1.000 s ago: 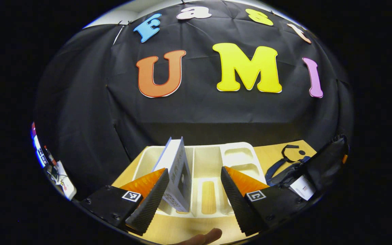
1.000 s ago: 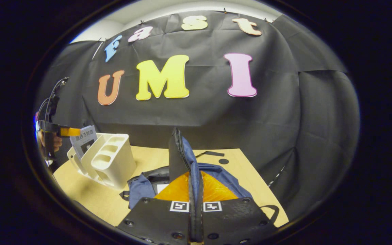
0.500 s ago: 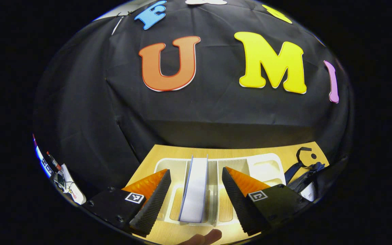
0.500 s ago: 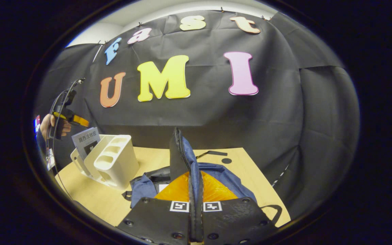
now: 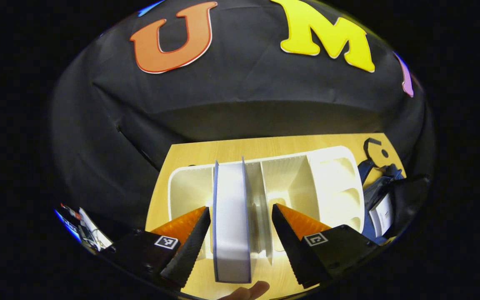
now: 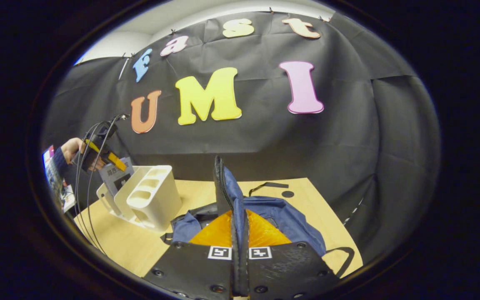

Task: Open the schoolbag, grab two books from the bookshelf and put them into the schoolbag.

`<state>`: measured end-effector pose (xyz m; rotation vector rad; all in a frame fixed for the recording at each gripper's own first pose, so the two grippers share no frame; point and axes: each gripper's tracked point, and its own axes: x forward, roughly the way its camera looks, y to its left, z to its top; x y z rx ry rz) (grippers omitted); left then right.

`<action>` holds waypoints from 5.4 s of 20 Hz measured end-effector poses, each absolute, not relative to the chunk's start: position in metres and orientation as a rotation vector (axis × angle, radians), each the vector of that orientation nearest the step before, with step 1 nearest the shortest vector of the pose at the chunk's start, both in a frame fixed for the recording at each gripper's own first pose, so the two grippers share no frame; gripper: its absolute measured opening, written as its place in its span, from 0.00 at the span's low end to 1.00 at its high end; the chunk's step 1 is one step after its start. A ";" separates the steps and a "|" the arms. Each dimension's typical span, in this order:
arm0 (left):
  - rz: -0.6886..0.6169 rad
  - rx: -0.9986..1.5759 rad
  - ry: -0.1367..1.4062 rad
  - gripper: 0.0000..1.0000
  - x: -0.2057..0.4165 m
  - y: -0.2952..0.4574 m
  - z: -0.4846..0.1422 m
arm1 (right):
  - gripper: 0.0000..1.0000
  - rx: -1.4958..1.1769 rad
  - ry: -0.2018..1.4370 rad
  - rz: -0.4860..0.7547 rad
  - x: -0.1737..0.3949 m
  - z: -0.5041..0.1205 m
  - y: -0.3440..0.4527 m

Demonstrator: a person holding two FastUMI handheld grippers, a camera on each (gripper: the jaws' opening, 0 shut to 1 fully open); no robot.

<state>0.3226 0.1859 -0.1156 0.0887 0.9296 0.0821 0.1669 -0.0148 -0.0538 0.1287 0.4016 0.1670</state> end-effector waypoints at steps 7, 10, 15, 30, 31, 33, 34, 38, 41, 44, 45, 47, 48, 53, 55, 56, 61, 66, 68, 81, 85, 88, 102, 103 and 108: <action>0.047 0.139 1.094 0.81 0.316 0.177 -0.128 | 0.01 0.151 0.402 0.164 0.165 -0.058 -0.017; 0.043 0.086 1.148 0.69 0.311 0.168 -0.146 | 0.00 0.158 0.407 0.163 0.163 -0.061 -0.020; 0.102 0.027 1.172 0.47 0.303 0.167 -0.151 | 0.00 0.172 0.423 0.170 0.159 -0.067 -0.022; 0.262 -0.185 0.974 0.46 0.206 0.162 -0.112 | 0.00 0.134 0.440 0.182 0.161 -0.083 -0.005; 0.251 -0.210 0.971 0.46 0.195 0.162 -0.111 | 0.01 0.133 0.440 0.182 0.161 -0.084 -0.004; 0.241 -0.266 0.972 0.46 0.173 0.159 -0.111 | 0.01 0.145 0.443 0.183 0.162 -0.086 -0.002; 0.235 -0.289 0.975 0.46 0.163 0.159 -0.112 | 0.01 0.148 0.446 0.185 0.163 -0.087 -0.001; 0.194 -0.403 0.966 0.46 0.128 0.147 -0.116 | 0.00 0.148 0.449 0.186 0.162 -0.087 0.004; 0.139 -0.490 0.915 0.45 0.111 0.132 -0.115 | 0.00 0.140 0.451 0.178 0.162 -0.086 0.005; 0.090 -0.592 0.865 0.46 0.100 0.113 -0.114 | 0.00 0.127 0.457 0.172 0.163 -0.086 0.007; 0.064 -0.637 0.840 0.46 0.100 0.105 -0.112 | 0.00 0.127 0.459 0.171 0.164 -0.086 0.008; 0.010 -0.717 0.800 0.46 0.097 0.090 -0.110 | 0.00 0.126 0.466 0.171 0.164 -0.086 0.011; -0.013 -0.752 0.788 0.46 0.096 0.083 -0.110 | 0.01 0.121 0.466 0.169 0.164 -0.085 0.010; -0.145 -0.960 0.746 0.46 0.105 0.041 -0.118 | 0.00 0.127 0.481 0.145 0.165 -0.084 0.002; -0.185 -1.061 0.706 0.45 0.115 0.030 -0.118 | 0.00 0.117 0.483 0.139 0.166 -0.081 -0.001; -0.200 -1.103 0.686 0.45 0.120 0.026 -0.119 | 0.00 0.109 0.483 0.138 0.167 -0.079 -0.002; -0.273 -1.253 0.570 0.45 0.146 -0.006 -0.114 | 0.01 0.087 0.502 0.149 0.171 -0.076 -0.003; -0.327 -1.324 0.500 0.45 0.172 -0.058 -0.125 | 0.00 0.106 0.458 0.132 0.183 -0.056 -0.018; -0.339 -1.304 0.459 0.45 0.186 -0.078 -0.126 | 0.01 0.155 0.445 0.114 0.187 -0.049 -0.028; -0.243 -1.052 0.337 0.45 0.223 -0.150 -0.144 | 0.00 0.126 0.364 0.217 0.178 -0.021 -0.013; -0.223 -1.058 0.357 0.45 0.224 -0.160 -0.162 | 0.00 0.128 0.350 0.245 0.174 -0.018 -0.005; -0.219 -1.105 0.404 0.46 0.226 -0.177 -0.179 | 0.01 0.125 0.352 0.261 0.173 -0.018 0.001; -0.242 -1.107 0.405 0.49 0.244 -0.257 -0.193 | 0.01 0.102 0.340 0.324 0.168 -0.018 0.024; -0.242 -1.109 0.404 0.49 0.246 -0.264 -0.193 | 0.00 0.115 0.334 0.323 0.169 -0.017 0.024; -0.244 -1.118 0.382 0.49 0.249 -0.284 -0.196 | 0.00 0.144 0.334 0.327 0.170 -0.020 0.021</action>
